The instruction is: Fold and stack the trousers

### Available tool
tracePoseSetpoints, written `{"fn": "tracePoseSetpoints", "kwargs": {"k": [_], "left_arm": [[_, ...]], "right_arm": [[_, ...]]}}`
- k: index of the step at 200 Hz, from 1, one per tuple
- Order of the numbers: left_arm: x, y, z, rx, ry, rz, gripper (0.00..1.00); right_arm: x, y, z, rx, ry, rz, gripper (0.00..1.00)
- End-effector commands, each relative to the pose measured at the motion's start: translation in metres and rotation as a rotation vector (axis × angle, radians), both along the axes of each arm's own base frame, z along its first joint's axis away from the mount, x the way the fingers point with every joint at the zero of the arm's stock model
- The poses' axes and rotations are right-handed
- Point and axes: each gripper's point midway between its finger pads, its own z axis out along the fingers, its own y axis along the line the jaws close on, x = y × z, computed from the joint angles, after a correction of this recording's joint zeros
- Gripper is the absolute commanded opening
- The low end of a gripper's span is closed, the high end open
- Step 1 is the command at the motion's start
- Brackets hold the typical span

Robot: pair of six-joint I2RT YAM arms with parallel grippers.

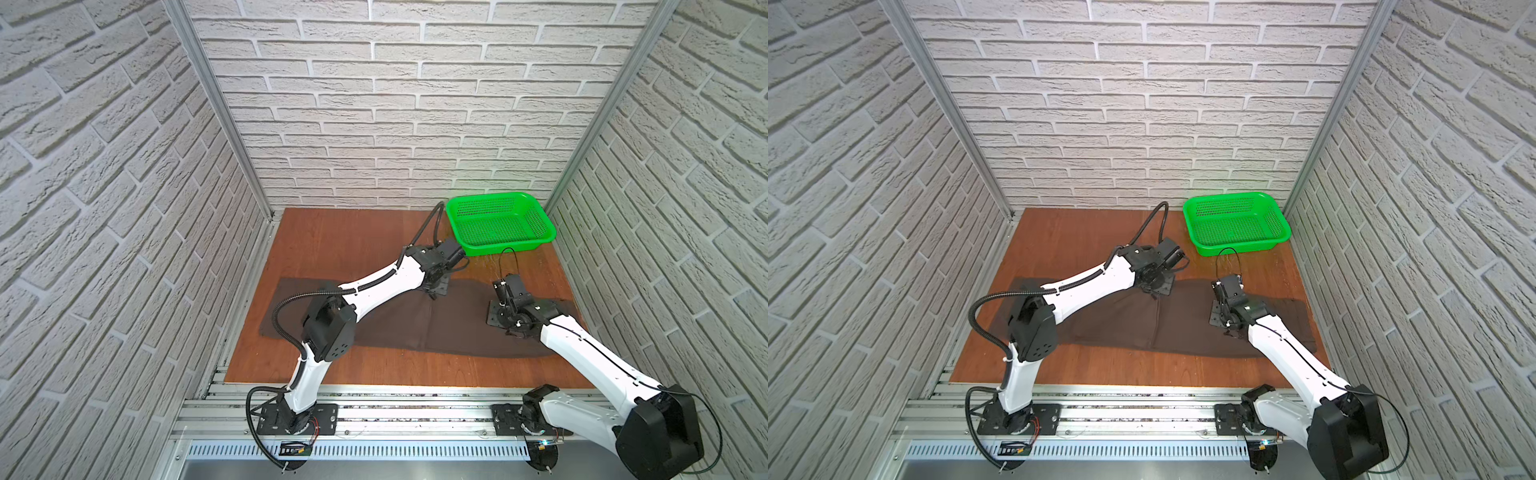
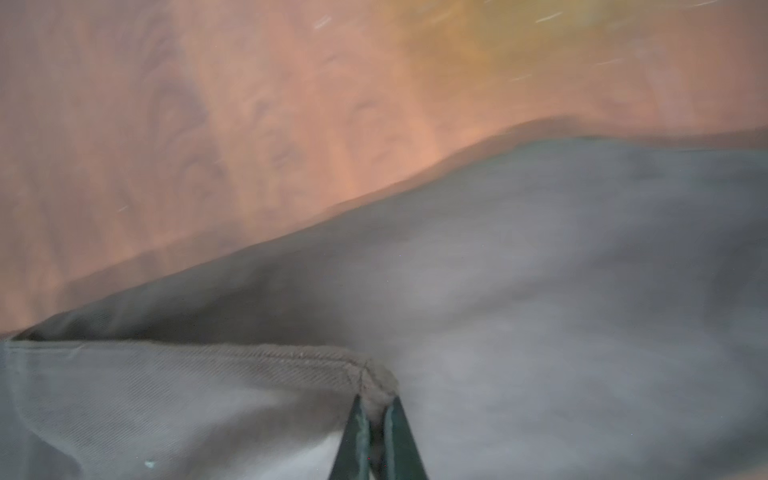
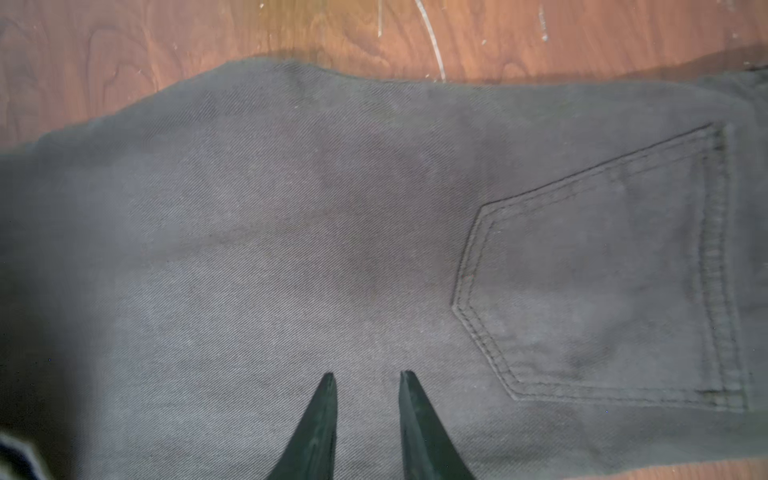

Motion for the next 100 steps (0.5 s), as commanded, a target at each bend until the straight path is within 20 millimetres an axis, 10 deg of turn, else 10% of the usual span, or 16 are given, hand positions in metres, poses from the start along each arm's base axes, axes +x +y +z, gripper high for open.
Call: {"fn": "tracePoseSetpoints", "kwargs": {"k": [1,54,100], "left_arm": [[0.000,-0.002,-0.040,0.064,0.086,-0.001,0.00],[-0.001,-0.010,-0.037,0.070,0.096,0.006,0.62],[-0.032,-0.008,-0.040,0.110,0.138,0.012,0.67]], "right_arm": [[0.003,-0.008,0.015,-0.016,-0.036,-0.006,0.28],[-0.001,-0.014,0.021,-0.014,-0.047,-0.015,0.29],[-0.003,-0.018,0.023,-0.012,-0.054,-0.028,0.29]]}}
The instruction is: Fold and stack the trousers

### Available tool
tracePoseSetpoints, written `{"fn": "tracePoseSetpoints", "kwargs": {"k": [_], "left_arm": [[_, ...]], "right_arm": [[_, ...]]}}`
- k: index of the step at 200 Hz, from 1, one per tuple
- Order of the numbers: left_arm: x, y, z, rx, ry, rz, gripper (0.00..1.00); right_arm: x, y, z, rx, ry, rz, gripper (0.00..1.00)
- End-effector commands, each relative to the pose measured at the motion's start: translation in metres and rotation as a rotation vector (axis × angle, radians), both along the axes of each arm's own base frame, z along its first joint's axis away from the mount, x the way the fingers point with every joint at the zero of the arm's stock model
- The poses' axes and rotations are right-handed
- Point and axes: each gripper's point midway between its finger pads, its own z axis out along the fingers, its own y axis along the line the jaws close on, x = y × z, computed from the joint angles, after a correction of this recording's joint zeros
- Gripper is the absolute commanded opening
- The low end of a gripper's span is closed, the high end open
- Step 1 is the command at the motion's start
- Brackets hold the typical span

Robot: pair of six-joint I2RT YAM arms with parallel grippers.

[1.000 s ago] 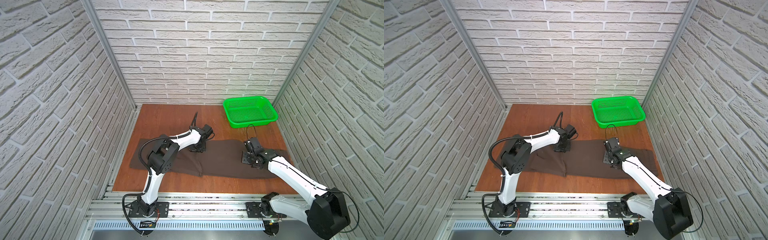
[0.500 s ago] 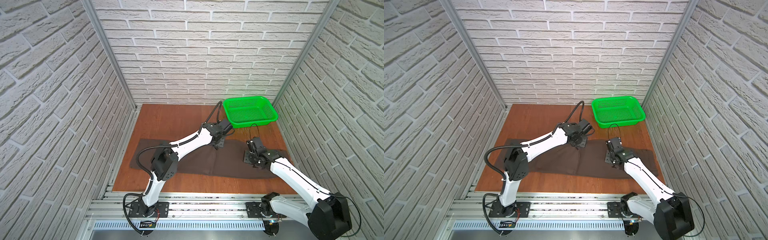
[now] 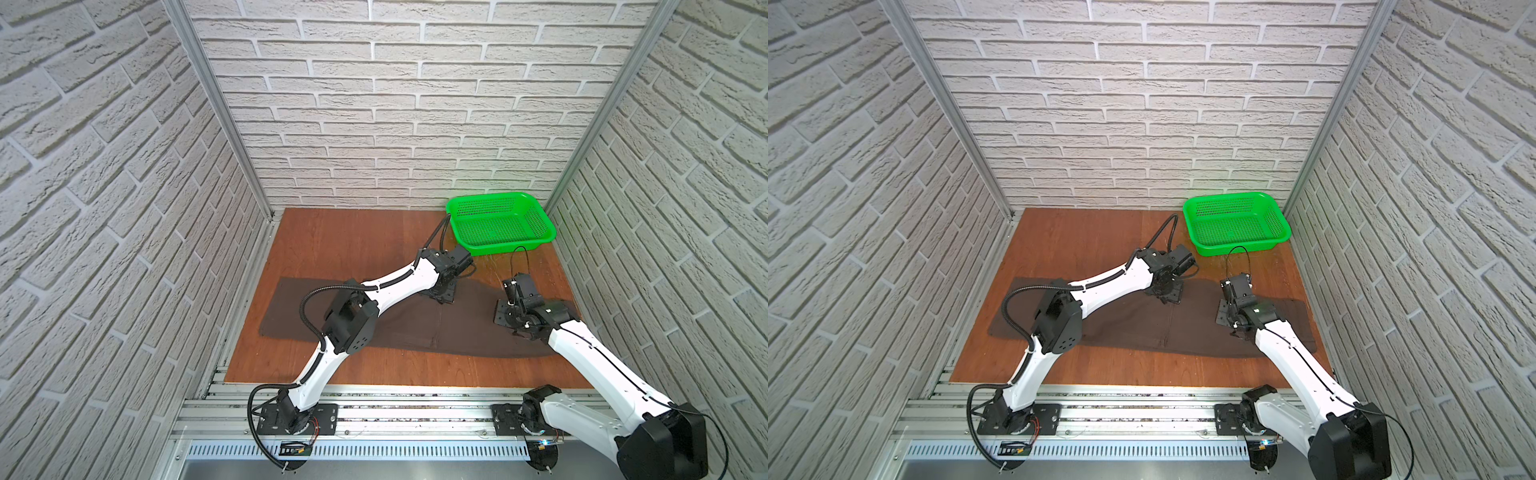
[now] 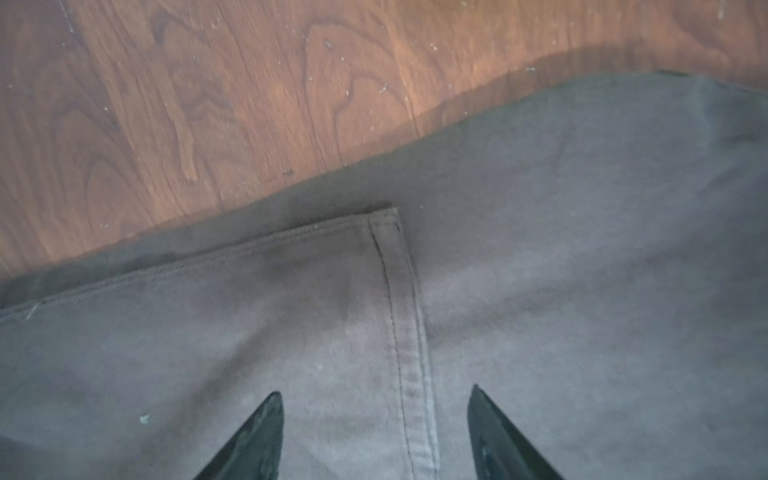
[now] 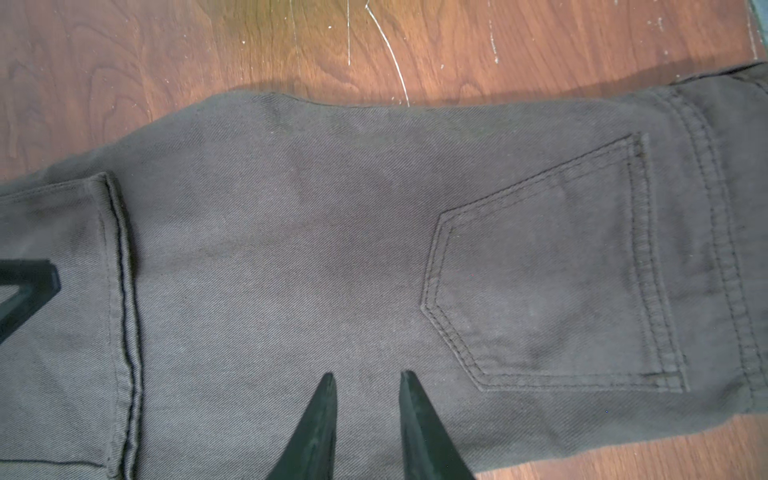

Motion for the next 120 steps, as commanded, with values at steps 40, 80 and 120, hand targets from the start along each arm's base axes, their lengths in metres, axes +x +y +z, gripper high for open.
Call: {"fn": "tracePoseSetpoints", "kwargs": {"k": [40,80,120], "left_arm": [[-0.038,0.003,-0.016,0.050,0.068,0.030,0.51],[-0.040,0.000,-0.035,0.075,0.087,0.025,0.56],[-0.042,-0.007,-0.050,0.073,0.117,0.022,0.54]], "right_arm": [[0.002,-0.006,0.011,-0.005,-0.032,-0.002,0.29],[-0.002,-0.007,0.006,0.005,-0.026,-0.005,0.29],[-0.004,-0.007,0.001,0.013,-0.014,-0.004,0.29]]}}
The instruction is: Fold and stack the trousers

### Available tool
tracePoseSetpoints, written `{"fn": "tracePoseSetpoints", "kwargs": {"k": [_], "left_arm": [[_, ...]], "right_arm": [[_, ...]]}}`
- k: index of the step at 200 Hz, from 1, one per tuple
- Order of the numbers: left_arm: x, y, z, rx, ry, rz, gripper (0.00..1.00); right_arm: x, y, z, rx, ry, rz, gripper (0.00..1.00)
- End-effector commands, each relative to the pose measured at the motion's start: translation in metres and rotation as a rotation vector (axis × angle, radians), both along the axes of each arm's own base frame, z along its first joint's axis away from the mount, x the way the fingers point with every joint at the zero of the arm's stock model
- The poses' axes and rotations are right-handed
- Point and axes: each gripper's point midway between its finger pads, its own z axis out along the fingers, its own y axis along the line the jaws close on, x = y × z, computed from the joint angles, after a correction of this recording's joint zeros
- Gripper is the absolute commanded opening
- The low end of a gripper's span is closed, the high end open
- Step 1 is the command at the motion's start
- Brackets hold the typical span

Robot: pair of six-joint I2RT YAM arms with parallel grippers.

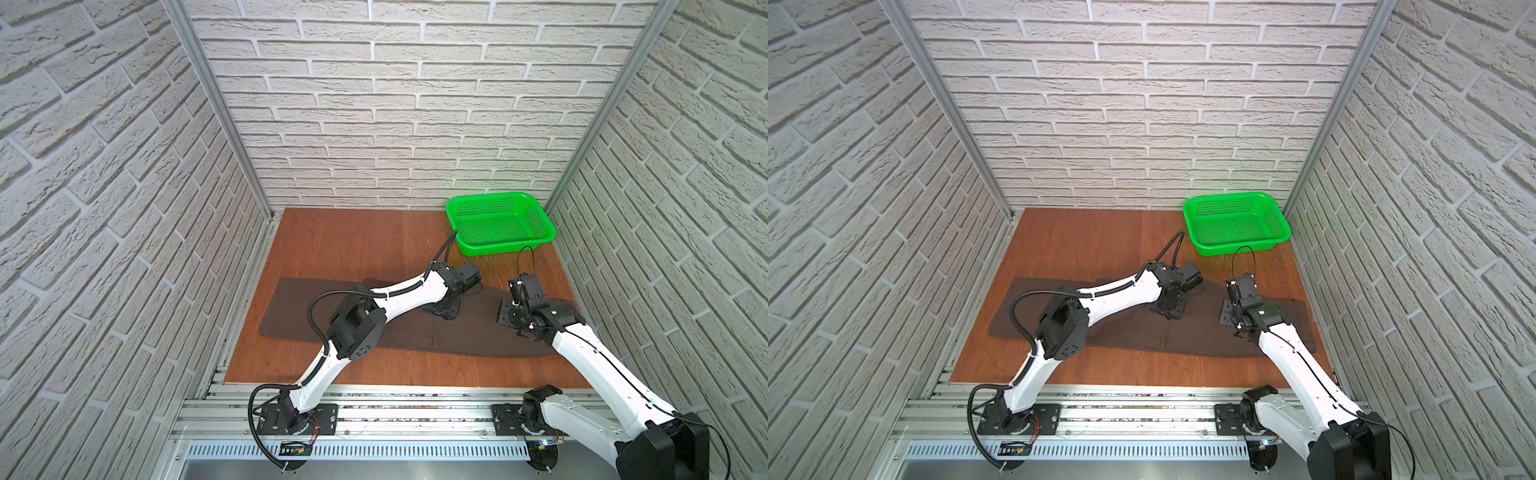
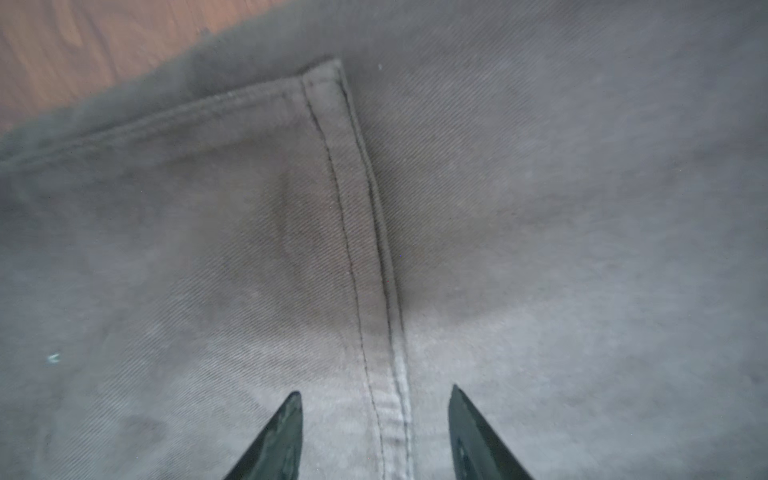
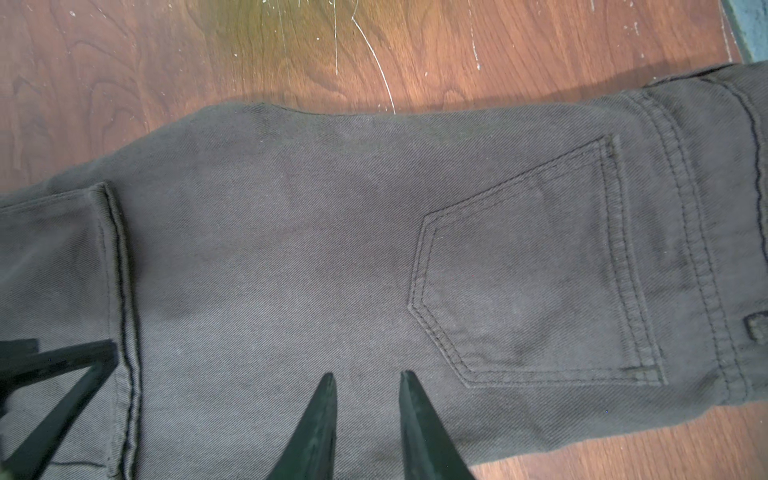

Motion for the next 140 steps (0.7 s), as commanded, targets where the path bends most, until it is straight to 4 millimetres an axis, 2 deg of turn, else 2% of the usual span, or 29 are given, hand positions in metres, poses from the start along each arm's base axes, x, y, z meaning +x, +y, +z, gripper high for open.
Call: {"fn": "tracePoseSetpoints", "kwargs": {"k": [1,61,84,140], "left_arm": [[-0.001,-0.002,-0.016,0.015,0.028,0.012,0.54],[0.001,-0.002,-0.037,0.052,0.051,0.017,0.45],[0.002,0.004,-0.041,0.084,0.046,0.018,0.34],[0.011,0.014,-0.023,0.097,-0.001,0.018,0.08]], "right_arm": [[-0.001,-0.001,-0.003,0.004,-0.003,0.006,0.29],[-0.002,0.002,-0.011,0.024,0.013,0.007,0.29],[-0.003,0.002,-0.013,0.025,0.017,0.006,0.29],[-0.001,0.005,-0.016,0.035,0.024,0.011,0.29]]}}
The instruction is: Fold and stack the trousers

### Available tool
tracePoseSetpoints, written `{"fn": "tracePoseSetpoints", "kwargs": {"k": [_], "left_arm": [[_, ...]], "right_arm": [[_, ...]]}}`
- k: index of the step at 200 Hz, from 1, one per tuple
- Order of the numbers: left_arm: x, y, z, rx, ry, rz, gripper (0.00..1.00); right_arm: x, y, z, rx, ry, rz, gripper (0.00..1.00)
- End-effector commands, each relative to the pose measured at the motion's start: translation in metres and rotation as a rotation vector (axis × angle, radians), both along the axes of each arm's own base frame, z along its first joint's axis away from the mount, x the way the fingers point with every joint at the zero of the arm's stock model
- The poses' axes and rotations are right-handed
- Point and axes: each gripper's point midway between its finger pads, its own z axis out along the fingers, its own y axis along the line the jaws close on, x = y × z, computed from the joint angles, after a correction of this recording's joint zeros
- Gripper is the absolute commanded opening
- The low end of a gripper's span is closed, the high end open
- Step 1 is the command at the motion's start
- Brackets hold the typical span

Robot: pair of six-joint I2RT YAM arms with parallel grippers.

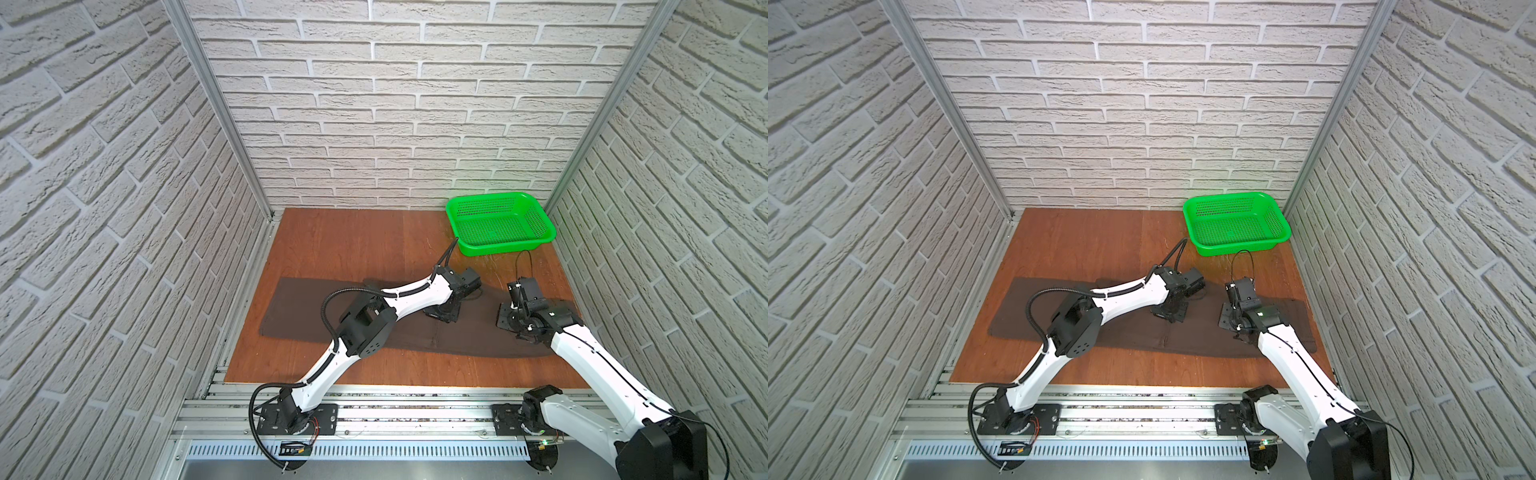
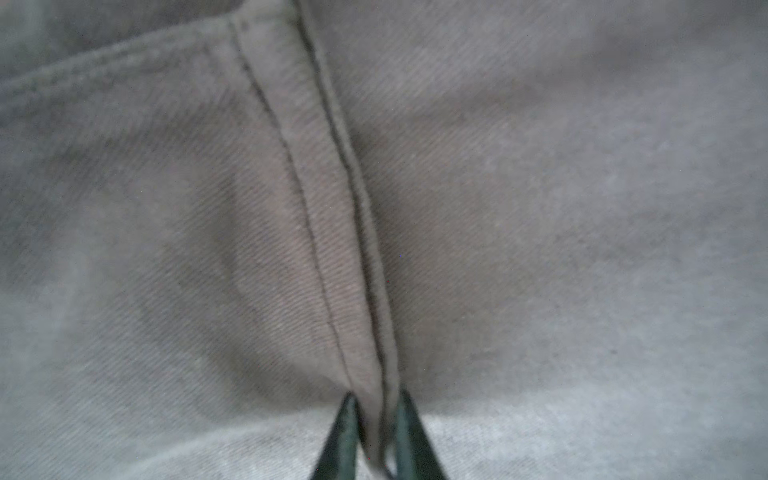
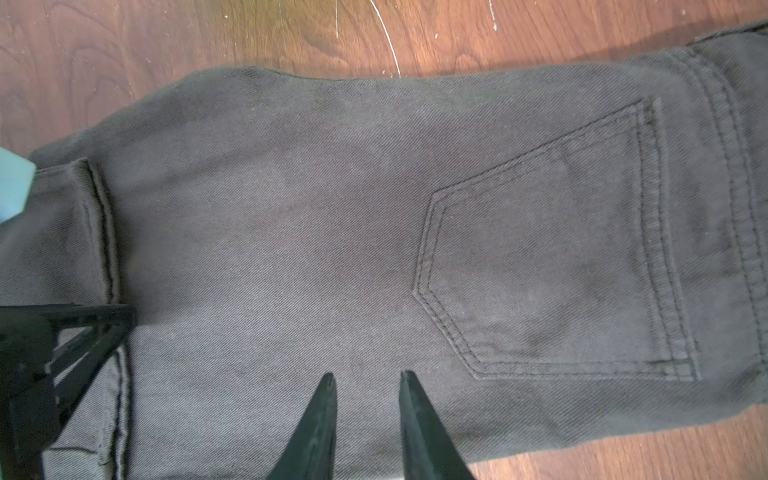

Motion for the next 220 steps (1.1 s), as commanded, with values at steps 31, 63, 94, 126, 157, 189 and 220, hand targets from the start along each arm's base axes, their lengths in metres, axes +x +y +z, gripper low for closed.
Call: {"fn": "tracePoseSetpoints", "kwargs": {"k": [31,63,94,126,157,189,220], "left_arm": [[0.016,0.033,0.031,0.060,-0.082,0.023,0.00],[0.030,0.085,0.079,0.090,-0.162,0.068,0.00],[0.028,0.173,0.112,0.192,-0.186,0.118,0.00],[0.019,0.279,0.136,0.298,-0.178,0.201,0.00],[0.016,0.375,0.159,0.420,-0.175,0.305,0.00],[0.023,0.443,0.176,0.509,-0.209,0.407,0.00],[0.035,0.480,0.168,0.543,-0.205,0.485,0.00]], "right_arm": [[0.004,0.003,-0.007,0.022,-0.003,0.001,0.29],[0.003,0.006,-0.012,0.040,0.008,0.000,0.29],[0.004,0.012,-0.019,0.078,0.014,-0.002,0.29],[0.010,0.018,-0.025,0.100,0.031,0.002,0.29],[0.014,0.022,-0.029,0.118,0.042,0.009,0.29],[0.016,0.024,-0.033,0.119,0.062,0.010,0.29],[0.017,0.025,-0.036,0.122,0.071,0.006,0.29]]}}
